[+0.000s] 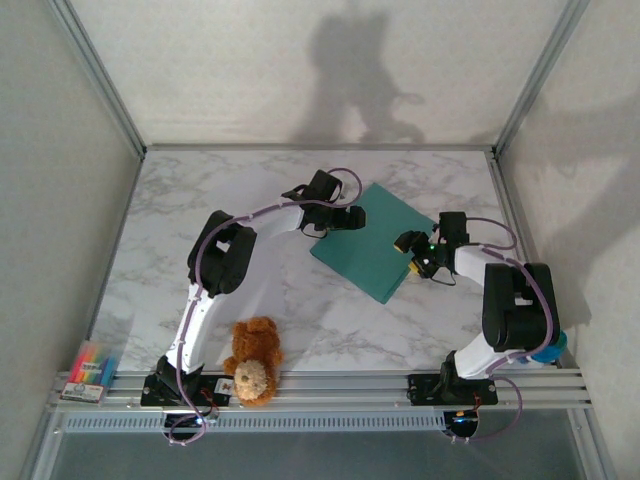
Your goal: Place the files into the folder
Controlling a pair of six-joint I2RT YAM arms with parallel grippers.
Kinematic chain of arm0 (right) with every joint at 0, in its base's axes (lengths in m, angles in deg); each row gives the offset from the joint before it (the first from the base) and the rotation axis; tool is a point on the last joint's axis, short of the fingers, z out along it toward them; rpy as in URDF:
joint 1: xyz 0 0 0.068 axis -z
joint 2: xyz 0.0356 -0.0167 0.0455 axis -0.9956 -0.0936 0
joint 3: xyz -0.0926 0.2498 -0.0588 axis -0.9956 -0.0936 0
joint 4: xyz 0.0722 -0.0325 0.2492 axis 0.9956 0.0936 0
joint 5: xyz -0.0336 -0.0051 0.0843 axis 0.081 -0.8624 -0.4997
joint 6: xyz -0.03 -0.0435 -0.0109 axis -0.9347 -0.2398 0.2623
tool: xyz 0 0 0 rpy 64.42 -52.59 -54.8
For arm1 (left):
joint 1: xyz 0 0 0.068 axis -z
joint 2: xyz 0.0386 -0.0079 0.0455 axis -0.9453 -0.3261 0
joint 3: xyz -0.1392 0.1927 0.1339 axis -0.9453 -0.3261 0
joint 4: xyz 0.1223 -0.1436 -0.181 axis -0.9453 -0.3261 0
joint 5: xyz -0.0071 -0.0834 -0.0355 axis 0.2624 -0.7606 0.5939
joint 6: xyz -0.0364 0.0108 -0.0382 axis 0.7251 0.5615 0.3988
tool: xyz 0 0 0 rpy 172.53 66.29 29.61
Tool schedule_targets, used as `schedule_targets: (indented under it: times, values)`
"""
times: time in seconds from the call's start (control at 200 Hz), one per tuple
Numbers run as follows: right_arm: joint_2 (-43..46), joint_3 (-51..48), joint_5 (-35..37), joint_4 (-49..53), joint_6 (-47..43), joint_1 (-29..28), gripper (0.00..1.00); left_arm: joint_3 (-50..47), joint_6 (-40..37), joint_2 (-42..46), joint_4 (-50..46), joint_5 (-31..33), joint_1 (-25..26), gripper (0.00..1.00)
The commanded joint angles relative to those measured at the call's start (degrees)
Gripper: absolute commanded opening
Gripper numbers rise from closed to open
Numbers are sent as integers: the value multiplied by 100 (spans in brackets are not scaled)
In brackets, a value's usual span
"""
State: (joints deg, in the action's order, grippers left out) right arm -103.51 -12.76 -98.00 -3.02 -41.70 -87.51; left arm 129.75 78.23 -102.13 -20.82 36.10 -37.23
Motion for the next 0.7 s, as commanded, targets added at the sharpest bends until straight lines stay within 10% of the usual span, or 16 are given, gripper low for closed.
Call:
schedule_targets:
  times: [0.0, 0.696]
  values:
    - [-143, 178, -130, 1, -114, 2, 68, -240, 99, -159, -312, -348, 256, 92]
    - [264, 519, -806, -2, -197, 26, 68, -590, 501, 34, 23, -923, 277, 91]
